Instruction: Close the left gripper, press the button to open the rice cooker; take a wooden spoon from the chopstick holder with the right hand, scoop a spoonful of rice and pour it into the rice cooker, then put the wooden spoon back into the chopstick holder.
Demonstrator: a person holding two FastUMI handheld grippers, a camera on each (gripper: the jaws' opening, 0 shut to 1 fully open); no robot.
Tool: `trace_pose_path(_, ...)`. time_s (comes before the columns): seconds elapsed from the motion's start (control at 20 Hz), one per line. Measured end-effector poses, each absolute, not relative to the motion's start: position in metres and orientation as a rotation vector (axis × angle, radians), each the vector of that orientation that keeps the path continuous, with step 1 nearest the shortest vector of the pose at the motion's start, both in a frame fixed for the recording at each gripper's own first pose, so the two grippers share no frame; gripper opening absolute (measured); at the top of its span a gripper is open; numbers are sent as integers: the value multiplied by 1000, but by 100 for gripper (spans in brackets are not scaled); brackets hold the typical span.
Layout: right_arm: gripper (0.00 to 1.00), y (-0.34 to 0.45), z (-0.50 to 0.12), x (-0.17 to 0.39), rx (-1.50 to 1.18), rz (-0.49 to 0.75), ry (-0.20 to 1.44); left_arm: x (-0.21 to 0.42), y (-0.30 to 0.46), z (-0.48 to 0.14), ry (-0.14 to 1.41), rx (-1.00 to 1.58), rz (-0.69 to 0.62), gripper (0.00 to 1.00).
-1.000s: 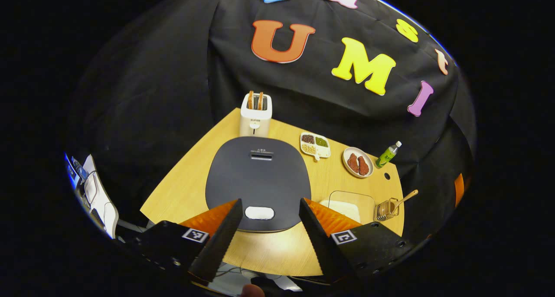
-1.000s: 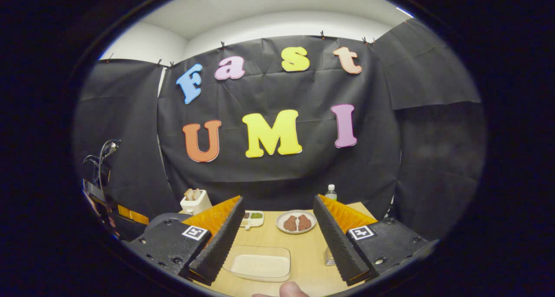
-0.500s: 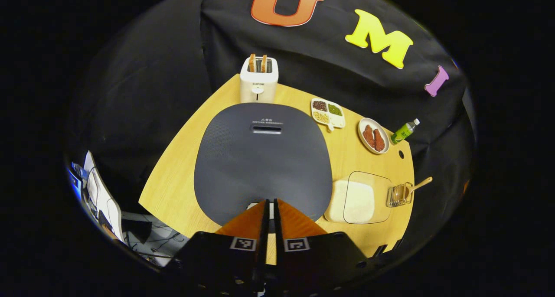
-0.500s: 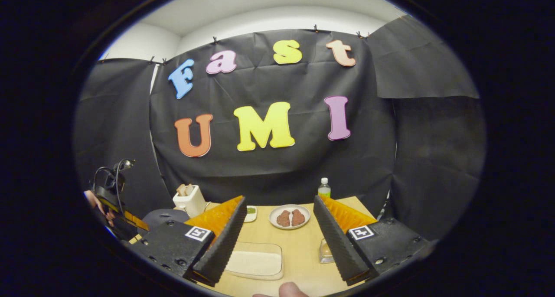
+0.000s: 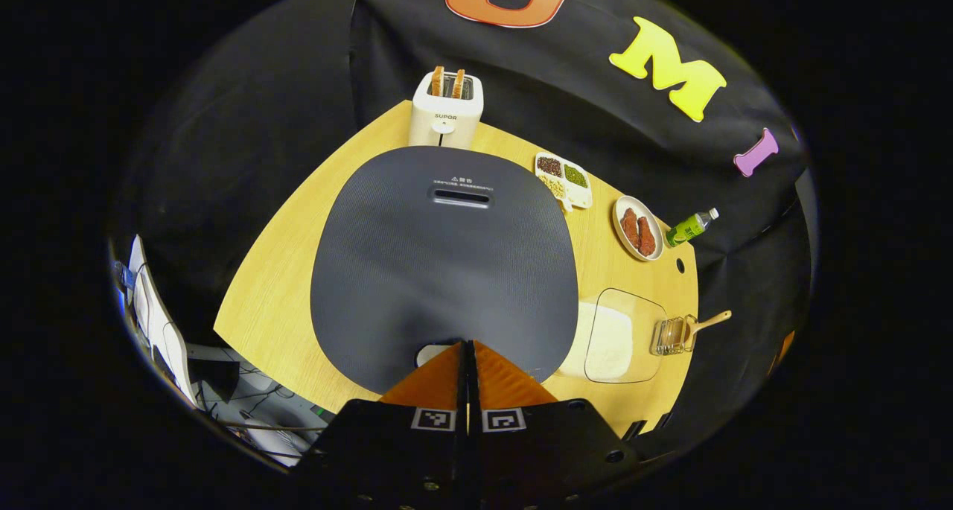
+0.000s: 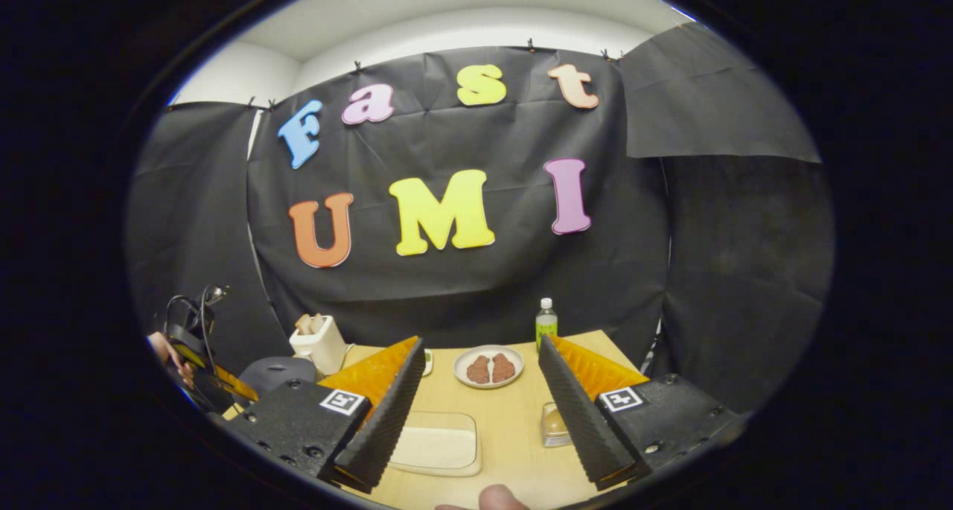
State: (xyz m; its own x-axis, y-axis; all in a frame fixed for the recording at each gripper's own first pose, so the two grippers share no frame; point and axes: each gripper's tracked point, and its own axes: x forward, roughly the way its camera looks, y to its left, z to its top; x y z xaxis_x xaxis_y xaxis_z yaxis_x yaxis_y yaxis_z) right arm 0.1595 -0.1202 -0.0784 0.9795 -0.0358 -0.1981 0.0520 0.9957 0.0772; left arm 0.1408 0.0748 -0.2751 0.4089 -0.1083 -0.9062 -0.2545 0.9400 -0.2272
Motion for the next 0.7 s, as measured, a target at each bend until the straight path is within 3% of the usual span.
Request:
trace_pose_path(0.05,95,-119,-78,159,81,-44,198,140,73,-278,1161,-357,91,0)
trace_pose_path(0.7,99,-104,-69,153,66,-19,192,138,72,-282,1120,-485,100,0)
